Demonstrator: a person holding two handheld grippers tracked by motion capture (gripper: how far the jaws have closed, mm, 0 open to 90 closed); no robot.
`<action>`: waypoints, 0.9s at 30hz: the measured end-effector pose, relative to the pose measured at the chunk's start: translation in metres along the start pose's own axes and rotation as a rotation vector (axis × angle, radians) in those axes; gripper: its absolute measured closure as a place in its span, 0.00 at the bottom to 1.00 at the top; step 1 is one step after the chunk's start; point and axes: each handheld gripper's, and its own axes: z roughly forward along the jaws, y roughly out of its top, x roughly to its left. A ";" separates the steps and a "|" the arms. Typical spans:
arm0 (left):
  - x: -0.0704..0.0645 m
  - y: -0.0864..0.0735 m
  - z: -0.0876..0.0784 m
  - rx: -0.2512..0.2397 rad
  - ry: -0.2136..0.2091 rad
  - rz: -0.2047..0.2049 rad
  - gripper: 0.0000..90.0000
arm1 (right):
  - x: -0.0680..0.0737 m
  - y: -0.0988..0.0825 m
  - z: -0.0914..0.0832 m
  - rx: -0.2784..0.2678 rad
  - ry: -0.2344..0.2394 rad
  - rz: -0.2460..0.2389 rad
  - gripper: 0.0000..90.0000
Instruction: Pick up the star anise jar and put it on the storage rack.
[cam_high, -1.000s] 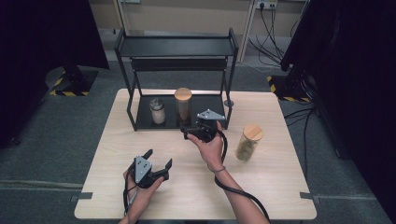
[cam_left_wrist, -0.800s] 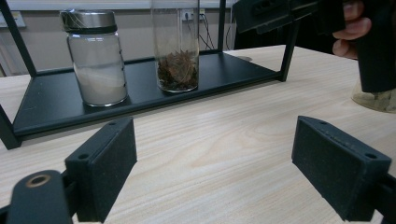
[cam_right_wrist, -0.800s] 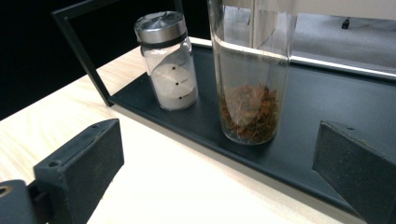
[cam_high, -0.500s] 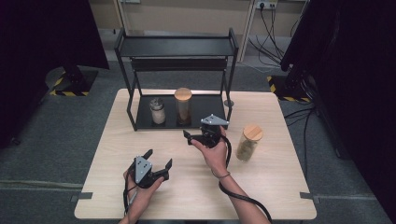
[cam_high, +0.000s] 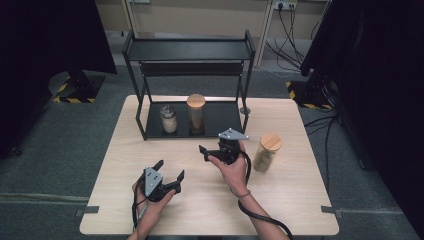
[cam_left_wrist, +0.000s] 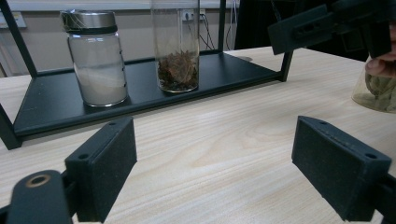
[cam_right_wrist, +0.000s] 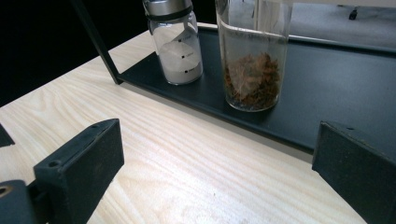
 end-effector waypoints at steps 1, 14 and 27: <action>0.000 0.000 0.000 0.000 0.000 0.000 0.15 | 0.000 -0.001 -0.001 0.001 0.000 0.002 0.03; 0.000 0.000 0.000 -0.001 0.000 0.000 0.15 | 0.001 -0.009 -0.009 0.007 0.004 -0.004 0.03; 0.000 0.000 0.000 0.000 0.001 0.002 0.15 | 0.000 -0.016 -0.022 0.001 0.013 -0.001 0.03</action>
